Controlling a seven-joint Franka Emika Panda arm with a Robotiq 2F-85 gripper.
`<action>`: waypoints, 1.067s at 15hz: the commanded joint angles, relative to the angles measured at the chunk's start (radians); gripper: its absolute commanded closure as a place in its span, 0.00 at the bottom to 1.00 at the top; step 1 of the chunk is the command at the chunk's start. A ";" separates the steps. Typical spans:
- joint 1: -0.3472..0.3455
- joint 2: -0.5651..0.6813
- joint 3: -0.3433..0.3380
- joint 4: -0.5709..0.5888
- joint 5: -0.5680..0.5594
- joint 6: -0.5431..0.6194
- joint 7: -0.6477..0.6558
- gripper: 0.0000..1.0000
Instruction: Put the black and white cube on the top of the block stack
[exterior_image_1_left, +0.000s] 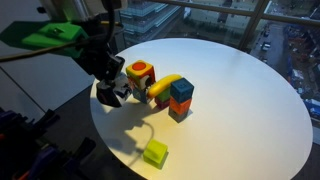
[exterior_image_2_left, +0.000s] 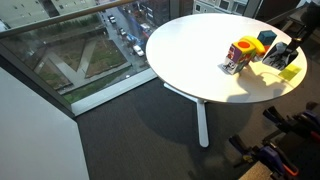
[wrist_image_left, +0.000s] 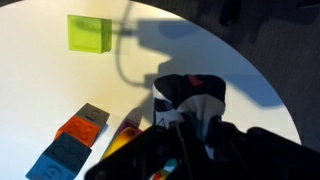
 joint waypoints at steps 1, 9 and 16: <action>0.029 -0.053 -0.003 0.035 -0.010 -0.072 0.085 0.94; 0.067 -0.045 0.016 0.129 -0.007 -0.136 0.238 0.94; 0.090 0.014 0.035 0.208 0.011 -0.153 0.331 0.94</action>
